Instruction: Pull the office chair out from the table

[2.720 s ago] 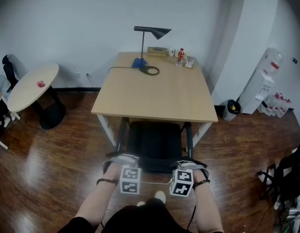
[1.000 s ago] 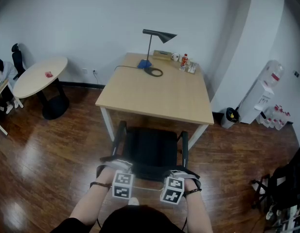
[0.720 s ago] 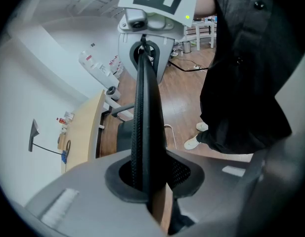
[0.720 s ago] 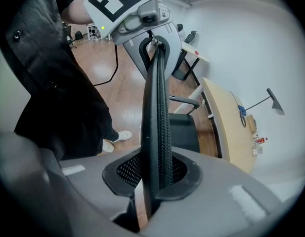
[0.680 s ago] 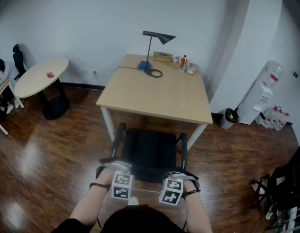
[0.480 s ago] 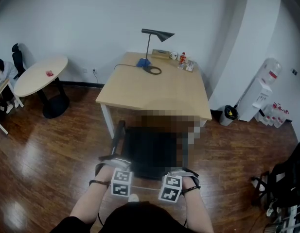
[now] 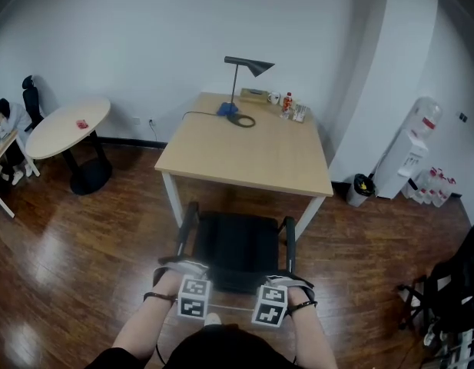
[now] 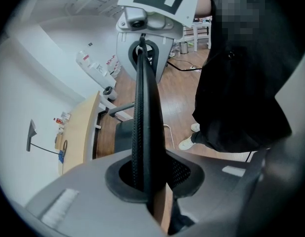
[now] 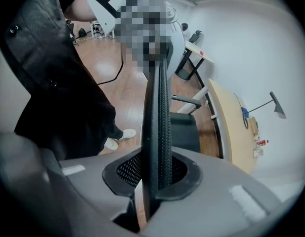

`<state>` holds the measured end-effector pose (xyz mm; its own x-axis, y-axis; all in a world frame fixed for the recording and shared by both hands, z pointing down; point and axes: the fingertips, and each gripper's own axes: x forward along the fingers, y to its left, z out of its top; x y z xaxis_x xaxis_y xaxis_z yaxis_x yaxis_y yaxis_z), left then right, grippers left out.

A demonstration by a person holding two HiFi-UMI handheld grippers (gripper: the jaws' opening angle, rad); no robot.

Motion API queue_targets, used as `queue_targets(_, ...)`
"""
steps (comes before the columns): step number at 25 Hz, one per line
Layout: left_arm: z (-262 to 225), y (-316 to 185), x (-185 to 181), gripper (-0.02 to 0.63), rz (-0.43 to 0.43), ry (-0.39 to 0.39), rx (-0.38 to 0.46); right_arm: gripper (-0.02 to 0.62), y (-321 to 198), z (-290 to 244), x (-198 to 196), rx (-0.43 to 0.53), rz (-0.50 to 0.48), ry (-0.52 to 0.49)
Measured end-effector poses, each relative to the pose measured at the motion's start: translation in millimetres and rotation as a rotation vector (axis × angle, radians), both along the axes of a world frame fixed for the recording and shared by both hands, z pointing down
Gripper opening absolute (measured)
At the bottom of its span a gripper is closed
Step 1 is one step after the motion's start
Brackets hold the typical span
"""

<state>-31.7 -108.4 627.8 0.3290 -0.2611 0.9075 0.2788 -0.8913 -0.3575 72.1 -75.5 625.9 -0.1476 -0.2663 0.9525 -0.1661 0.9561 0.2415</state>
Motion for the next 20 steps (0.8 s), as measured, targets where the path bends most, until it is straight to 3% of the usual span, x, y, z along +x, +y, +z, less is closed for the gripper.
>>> queue_targets(20,-1.4,35.3,-9.5,0.066,-0.015,0.006,-0.008,0.075,35.8,-2.1,-9.7,0.003,-0.002,-0.004)
